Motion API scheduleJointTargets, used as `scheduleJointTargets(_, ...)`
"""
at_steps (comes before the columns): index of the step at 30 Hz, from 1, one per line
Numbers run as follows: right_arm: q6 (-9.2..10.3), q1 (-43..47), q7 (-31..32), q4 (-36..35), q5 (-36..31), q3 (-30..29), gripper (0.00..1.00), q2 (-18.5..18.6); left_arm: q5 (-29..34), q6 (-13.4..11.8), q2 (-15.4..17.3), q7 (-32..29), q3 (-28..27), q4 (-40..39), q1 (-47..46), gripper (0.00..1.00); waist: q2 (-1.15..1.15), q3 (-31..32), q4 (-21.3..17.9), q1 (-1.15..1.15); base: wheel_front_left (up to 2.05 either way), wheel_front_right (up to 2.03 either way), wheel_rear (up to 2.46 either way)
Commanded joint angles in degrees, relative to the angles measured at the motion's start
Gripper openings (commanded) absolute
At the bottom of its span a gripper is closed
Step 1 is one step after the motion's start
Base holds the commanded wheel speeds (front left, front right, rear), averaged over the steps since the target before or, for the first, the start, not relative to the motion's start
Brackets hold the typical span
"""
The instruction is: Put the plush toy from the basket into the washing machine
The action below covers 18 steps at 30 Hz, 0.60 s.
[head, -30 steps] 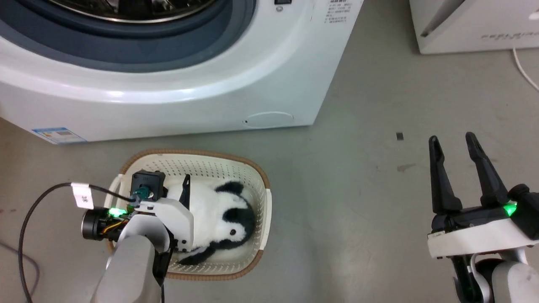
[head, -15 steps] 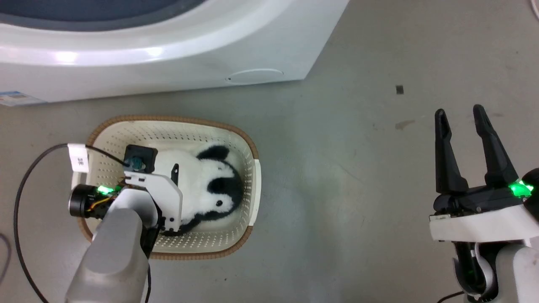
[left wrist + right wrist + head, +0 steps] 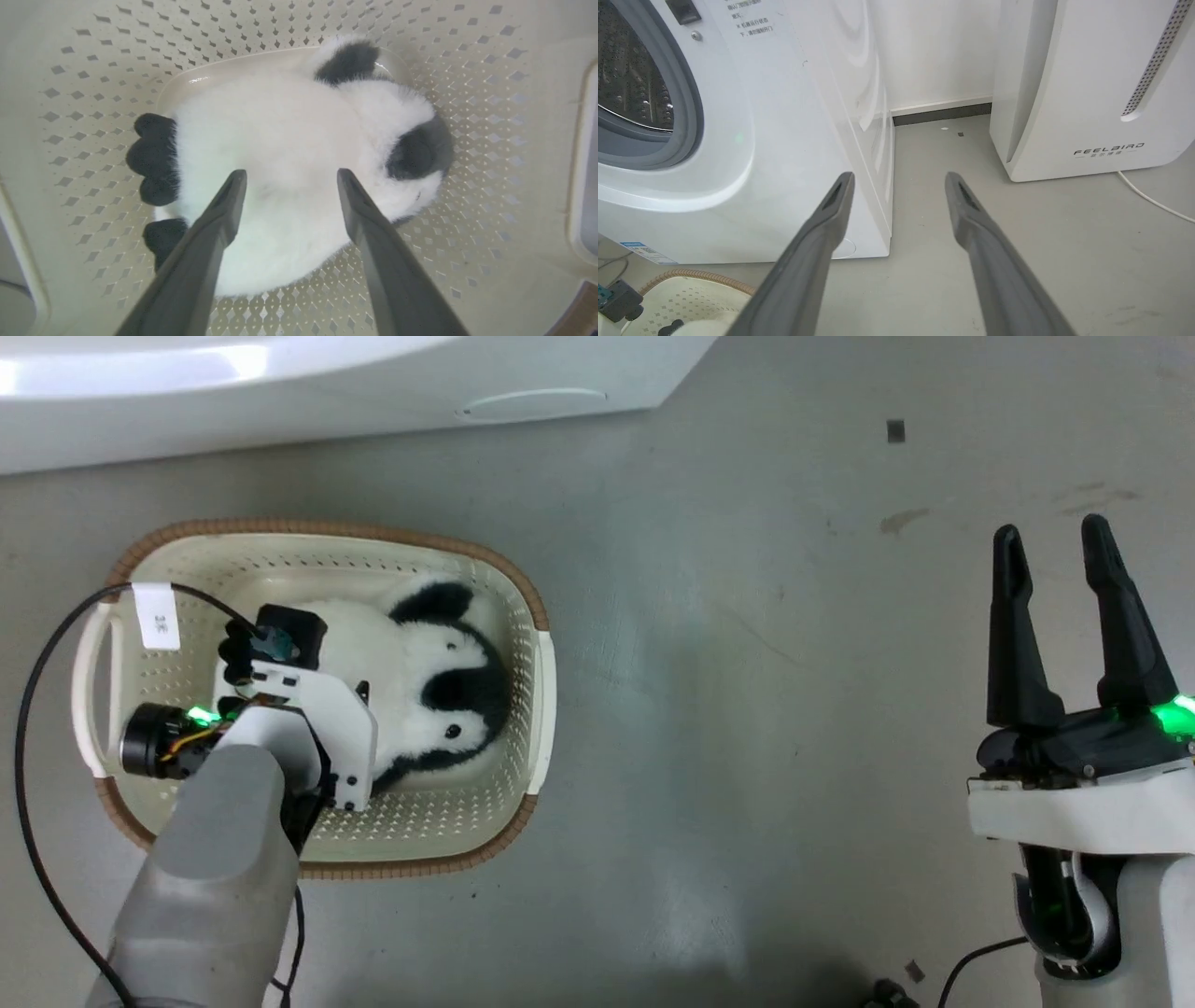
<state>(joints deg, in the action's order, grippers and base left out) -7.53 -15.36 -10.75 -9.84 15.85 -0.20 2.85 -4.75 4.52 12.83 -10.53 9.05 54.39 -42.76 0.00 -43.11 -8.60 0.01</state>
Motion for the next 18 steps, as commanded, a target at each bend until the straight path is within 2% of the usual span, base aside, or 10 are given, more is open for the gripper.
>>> scheduleJointTargets(1, 0.03, -1.4, -0.6, -0.6, 0.7, -0.1, 1.0, 0.0, -0.2, 0.2, 0.7, -0.3, 0.6, 1.6, -2.1, 1.0, 0.0, -1.7, -0.3, -0.01, 0.0, 0.0, 0.0)
scheduleJointTargets(18, 0.04, -5.1, -2.6, -2.2, 2.8, 0.5, 1.0, 0.0, -0.2, -0.9, 2.3, -2.5, 5.1, 11.7, -10.5, 1.0, 0.0, -10.4, -1.0, -0.01, 0.0, 0.0, 0.0)
